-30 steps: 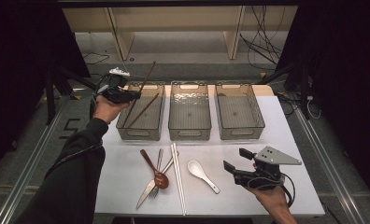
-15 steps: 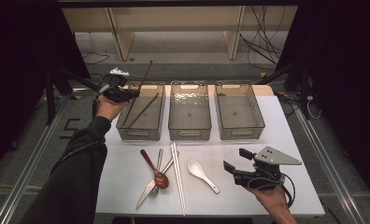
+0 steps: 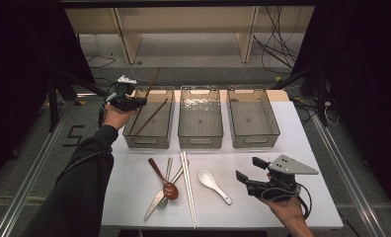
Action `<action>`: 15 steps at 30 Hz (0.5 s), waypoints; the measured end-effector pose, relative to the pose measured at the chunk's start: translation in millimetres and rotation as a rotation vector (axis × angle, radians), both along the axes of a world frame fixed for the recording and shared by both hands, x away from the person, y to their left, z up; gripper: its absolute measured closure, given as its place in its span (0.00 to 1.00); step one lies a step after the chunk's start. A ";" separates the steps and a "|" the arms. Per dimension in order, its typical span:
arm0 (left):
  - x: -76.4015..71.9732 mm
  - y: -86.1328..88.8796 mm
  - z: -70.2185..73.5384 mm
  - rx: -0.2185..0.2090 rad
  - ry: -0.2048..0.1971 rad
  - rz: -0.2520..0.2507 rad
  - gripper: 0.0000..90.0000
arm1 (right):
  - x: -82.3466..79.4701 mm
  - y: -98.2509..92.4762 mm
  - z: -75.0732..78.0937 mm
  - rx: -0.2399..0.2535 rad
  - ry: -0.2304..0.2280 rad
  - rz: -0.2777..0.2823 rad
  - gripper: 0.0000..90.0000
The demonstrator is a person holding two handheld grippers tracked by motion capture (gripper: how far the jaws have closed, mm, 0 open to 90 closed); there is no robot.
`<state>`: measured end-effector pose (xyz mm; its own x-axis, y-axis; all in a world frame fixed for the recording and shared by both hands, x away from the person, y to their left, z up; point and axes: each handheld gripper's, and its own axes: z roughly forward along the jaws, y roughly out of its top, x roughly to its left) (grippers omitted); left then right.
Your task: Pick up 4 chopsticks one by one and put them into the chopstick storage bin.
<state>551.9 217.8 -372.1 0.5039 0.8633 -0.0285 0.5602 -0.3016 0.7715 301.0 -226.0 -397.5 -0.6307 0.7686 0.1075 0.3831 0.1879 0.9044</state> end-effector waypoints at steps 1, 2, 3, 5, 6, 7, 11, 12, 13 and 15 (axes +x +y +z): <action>0.1 0.5 -0.7 0.001 0.003 0.000 0.93 | 0.0 0.0 0.0 0.000 0.000 0.000 0.30; 0.3 1.2 -1.2 0.003 0.006 0.000 0.93 | 0.0 0.0 0.0 0.000 0.000 0.000 0.30; 0.3 1.8 -1.8 0.004 0.009 0.000 0.93 | 0.1 0.1 0.0 0.001 0.000 0.001 0.30; 0.5 2.2 -3.3 0.007 0.012 0.001 0.93 | 0.1 0.4 -0.1 -0.002 0.001 0.000 0.30; 0.4 2.1 -4.1 0.008 0.013 0.002 0.93 | 0.0 0.6 -0.1 -0.002 0.001 0.002 0.30; 0.4 2.1 -5.0 0.007 0.014 0.001 0.92 | 0.1 0.7 -0.1 -0.002 0.001 0.002 0.30; 0.7 2.7 -10.2 0.010 0.035 0.005 0.92 | 0.0 0.4 0.0 -0.001 0.000 0.000 0.30; 0.8 3.1 -11.8 0.003 0.043 0.002 0.91 | 0.0 0.4 -0.1 -0.001 0.000 0.000 0.30; 0.6 3.2 -12.7 -0.004 0.052 0.004 0.88 | 0.0 0.4 -0.1 -0.002 0.000 0.000 0.30; -0.3 2.7 -13.8 -0.009 0.062 0.006 0.80 | -0.1 0.5 -0.1 -0.002 0.000 0.000 0.30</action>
